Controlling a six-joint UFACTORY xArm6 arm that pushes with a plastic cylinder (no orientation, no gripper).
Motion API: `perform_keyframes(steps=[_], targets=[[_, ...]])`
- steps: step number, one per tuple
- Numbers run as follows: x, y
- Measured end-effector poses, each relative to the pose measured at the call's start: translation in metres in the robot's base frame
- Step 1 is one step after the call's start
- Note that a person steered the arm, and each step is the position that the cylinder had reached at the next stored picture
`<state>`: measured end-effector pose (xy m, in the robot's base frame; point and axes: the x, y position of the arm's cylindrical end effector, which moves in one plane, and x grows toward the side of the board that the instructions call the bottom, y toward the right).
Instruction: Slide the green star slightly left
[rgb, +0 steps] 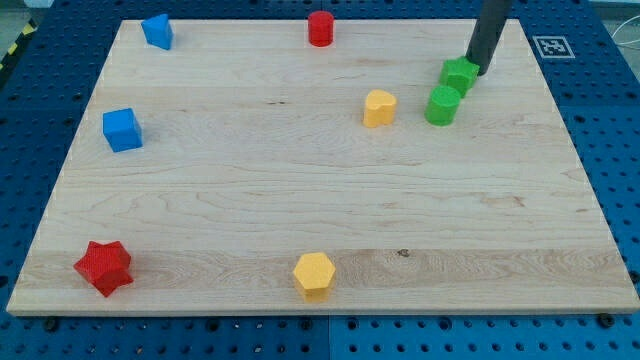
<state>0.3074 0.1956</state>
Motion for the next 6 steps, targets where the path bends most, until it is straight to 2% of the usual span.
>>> perform_keyframes(steps=[1, 3, 4, 6], targets=[[0.006, -0.034], [0.017, 0.005], [0.022, 0.006], [0.022, -0.049]])
